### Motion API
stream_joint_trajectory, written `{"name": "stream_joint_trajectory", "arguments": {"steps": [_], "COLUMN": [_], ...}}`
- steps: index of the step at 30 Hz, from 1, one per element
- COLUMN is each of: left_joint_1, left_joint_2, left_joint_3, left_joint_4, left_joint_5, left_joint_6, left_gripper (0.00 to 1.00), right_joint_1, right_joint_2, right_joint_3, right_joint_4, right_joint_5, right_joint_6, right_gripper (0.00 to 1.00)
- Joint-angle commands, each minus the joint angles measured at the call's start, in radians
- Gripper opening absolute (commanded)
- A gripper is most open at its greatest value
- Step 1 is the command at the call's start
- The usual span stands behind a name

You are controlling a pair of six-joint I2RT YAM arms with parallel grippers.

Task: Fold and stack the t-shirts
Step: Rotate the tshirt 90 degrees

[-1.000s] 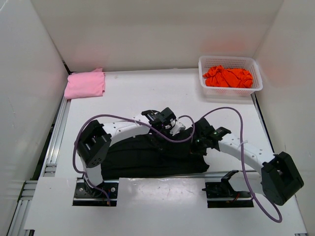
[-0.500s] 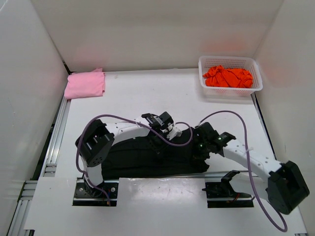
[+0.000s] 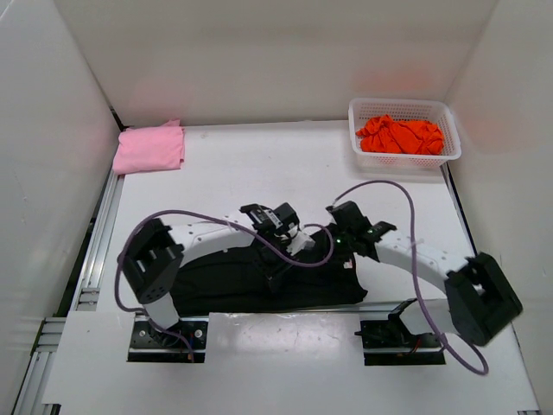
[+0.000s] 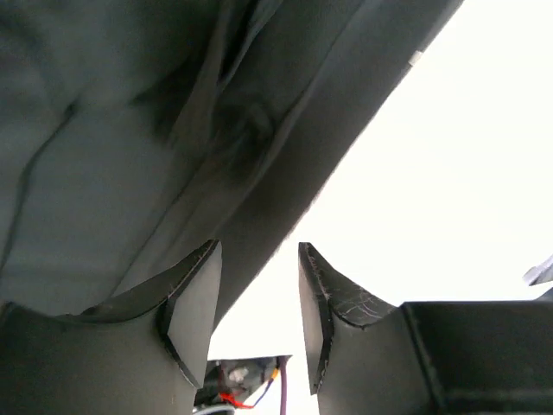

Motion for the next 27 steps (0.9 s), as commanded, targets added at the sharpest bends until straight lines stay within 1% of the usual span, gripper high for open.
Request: {"name": "stream_joint_trajectory", "arguments": {"steps": [1, 2, 4, 5, 6, 8, 9, 10, 11, 12, 13, 14, 15, 19, 22, 27], "left_joint_1": [0.074, 0.140, 0.212, 0.249, 0.327, 0.407, 0.482, 0.517, 0.550, 0.583, 0.648, 0.682, 0.752, 0.890, 0.946, 1.006], "left_joint_2": [-0.153, -0.199, -0.237, -0.253, -0.283, -0.311, -0.337, -0.349, -0.362, -0.374, -0.386, -0.386, -0.386, -0.386, -0.386, -0.377], "left_joint_3": [0.011, 0.011, -0.014, -0.023, -0.050, -0.086, -0.107, -0.156, -0.182, -0.205, -0.248, -0.262, -0.284, -0.316, -0.341, -0.376], "left_joint_4": [-0.060, -0.069, -0.088, -0.099, -0.099, -0.083, -0.068, -0.045, 0.011, 0.039, 0.062, 0.079, 0.088, 0.088, 0.098, 0.107], "left_joint_5": [0.034, 0.034, 0.043, 0.043, 0.043, 0.031, 0.013, -0.015, -0.097, -0.143, -0.182, -0.228, -0.228, -0.194, -0.194, -0.194], "left_joint_6": [0.004, 0.004, 0.004, 0.004, 0.004, 0.004, 0.004, 0.004, 0.004, 0.004, 0.004, 0.004, 0.004, 0.004, 0.004, 0.004], "left_gripper": [0.52, 0.52, 0.52, 0.56, 0.56, 0.56, 0.56, 0.56, 0.56, 0.56, 0.56, 0.56, 0.56, 0.56, 0.57, 0.57], "right_joint_1": [0.005, 0.005, 0.005, 0.005, 0.014, 0.025, 0.038, 0.058, 0.068, 0.078, 0.104, 0.117, 0.140, 0.175, 0.193, 0.227], "right_joint_2": [0.106, 0.151, 0.179, 0.205, 0.218, 0.256, 0.270, 0.303, 0.322, 0.339, 0.360, 0.360, 0.373, 0.373, 0.373, 0.322], "right_joint_3": [0.106, 0.129, 0.143, 0.152, 0.173, 0.202, 0.230, 0.245, 0.259, 0.270, 0.279, 0.279, 0.267, 0.247, 0.235, 0.216], "right_joint_4": [0.113, 0.113, 0.136, 0.136, 0.136, 0.117, 0.103, 0.069, 0.048, 0.031, 0.020, 0.020, 0.011, 0.011, 0.002, -0.020], "right_joint_5": [-0.088, -0.088, -0.088, -0.088, -0.088, -0.074, -0.074, -0.057, -0.047, -0.046, -0.034, -0.034, -0.034, -0.034, -0.034, -0.013], "right_joint_6": [-0.044, -0.044, -0.053, -0.064, -0.077, -0.097, -0.097, -0.113, -0.134, -0.146, -0.157, -0.171, -0.171, -0.180, -0.180, -0.180], "right_gripper": [0.00, 0.00, 0.00, 0.00, 0.00, 0.00, 0.00, 0.00, 0.00, 0.00, 0.00, 0.00, 0.00, 0.00, 0.00, 0.00]}}
